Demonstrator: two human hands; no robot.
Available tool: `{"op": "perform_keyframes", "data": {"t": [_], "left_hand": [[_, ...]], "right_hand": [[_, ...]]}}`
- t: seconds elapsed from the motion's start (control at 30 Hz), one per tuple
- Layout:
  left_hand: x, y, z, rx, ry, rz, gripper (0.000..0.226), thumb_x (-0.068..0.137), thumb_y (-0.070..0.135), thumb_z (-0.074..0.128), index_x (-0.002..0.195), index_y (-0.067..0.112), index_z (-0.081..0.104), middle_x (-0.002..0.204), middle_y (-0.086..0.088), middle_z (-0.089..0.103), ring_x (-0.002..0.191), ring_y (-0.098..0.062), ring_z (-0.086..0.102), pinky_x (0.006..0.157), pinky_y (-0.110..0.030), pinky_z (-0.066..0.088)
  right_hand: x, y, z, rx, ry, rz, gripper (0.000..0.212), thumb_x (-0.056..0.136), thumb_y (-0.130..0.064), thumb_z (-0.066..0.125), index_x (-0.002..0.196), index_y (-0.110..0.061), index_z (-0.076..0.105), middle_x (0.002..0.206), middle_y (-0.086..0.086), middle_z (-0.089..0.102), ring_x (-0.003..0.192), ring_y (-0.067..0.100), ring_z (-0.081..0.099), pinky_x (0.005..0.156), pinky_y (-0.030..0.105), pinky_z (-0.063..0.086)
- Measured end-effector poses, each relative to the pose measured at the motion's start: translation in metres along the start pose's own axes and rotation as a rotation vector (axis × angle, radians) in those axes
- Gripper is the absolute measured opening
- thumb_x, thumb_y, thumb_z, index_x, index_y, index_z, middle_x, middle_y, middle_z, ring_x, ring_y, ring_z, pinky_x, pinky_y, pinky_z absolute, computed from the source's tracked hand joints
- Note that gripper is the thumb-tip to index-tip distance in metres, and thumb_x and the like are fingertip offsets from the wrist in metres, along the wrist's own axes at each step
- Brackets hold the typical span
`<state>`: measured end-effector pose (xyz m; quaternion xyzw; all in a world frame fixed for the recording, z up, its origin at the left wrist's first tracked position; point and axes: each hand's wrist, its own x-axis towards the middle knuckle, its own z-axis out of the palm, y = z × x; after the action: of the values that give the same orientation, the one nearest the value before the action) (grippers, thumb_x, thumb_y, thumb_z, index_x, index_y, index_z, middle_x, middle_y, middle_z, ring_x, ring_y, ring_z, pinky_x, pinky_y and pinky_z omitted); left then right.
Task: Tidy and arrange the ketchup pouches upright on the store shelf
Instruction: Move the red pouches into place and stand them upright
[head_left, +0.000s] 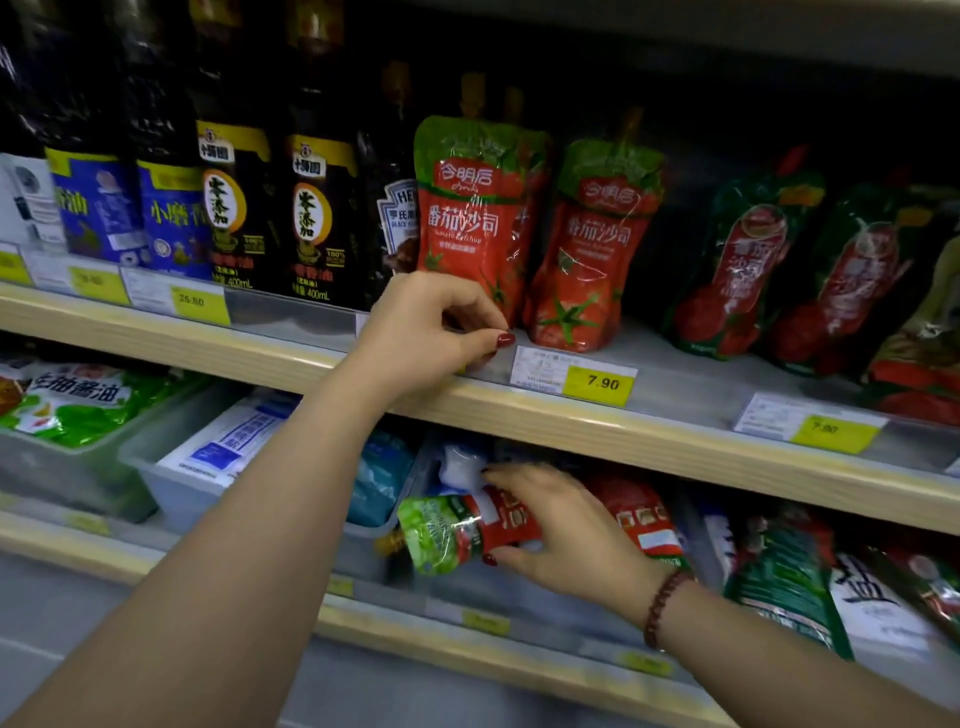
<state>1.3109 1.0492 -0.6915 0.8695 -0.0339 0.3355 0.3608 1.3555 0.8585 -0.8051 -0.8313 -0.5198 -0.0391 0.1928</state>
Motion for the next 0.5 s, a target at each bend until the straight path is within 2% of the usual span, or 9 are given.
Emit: {"op": "perform_keyframes", "data": {"t": [0.07,0.17,0.33,0.43,0.5], "left_hand": [[0.000,-0.001,0.001,-0.017,0.014,-0.005,0.012,0.072,0.015,0.076,0.070,0.026,0.070,0.067,0.012,0.069,0.063,-0.002,0.066,0.068,-0.025,0.056],[-0.001,-0.002,0.003,-0.021,0.026,-0.004,0.007,0.072,0.016,0.077,0.072,0.022,0.072,0.067,0.011,0.069,0.064,-0.004,0.067,0.069,-0.029,0.057],[-0.002,-0.002,0.004,-0.023,0.036,0.000,0.006,0.072,0.016,0.077,0.073,0.020,0.072,0.067,0.011,0.070,0.063,-0.003,0.067,0.069,-0.028,0.057],[-0.002,-0.001,0.003,-0.020,0.038,0.007,0.006,0.072,0.015,0.077,0.073,0.019,0.072,0.068,0.012,0.069,0.064,-0.002,0.066,0.067,-0.022,0.054],[-0.002,0.000,0.002,-0.031,0.047,-0.002,0.006,0.072,0.014,0.077,0.073,0.018,0.072,0.068,0.011,0.069,0.064,-0.003,0.066,0.066,-0.019,0.052]], "right_hand": [[0.004,0.006,0.009,-0.033,-0.032,0.039,0.076,0.068,-0.043,0.072,0.134,-0.022,0.043,0.139,-0.003,0.047,0.128,0.016,0.041,0.107,0.036,0.032],[0.007,0.007,0.023,-0.080,-0.054,0.075,0.087,0.062,-0.051,0.074,0.136,-0.022,0.041,0.139,-0.003,0.046,0.127,0.017,0.040,0.106,0.029,0.027],[0.008,0.001,0.037,-0.153,0.090,0.050,0.066,0.064,-0.041,0.071,0.123,-0.017,0.056,0.118,0.003,0.062,0.112,0.026,0.053,0.103,0.033,0.029],[0.004,0.000,0.040,-0.073,0.115,0.058,0.058,0.064,-0.032,0.071,0.119,-0.018,0.059,0.115,0.000,0.062,0.112,0.023,0.052,0.107,0.029,0.020],[0.000,0.001,0.038,0.012,0.131,0.046,0.053,0.064,-0.023,0.069,0.116,-0.018,0.061,0.114,-0.002,0.063,0.112,0.021,0.053,0.110,0.031,0.021]]}}
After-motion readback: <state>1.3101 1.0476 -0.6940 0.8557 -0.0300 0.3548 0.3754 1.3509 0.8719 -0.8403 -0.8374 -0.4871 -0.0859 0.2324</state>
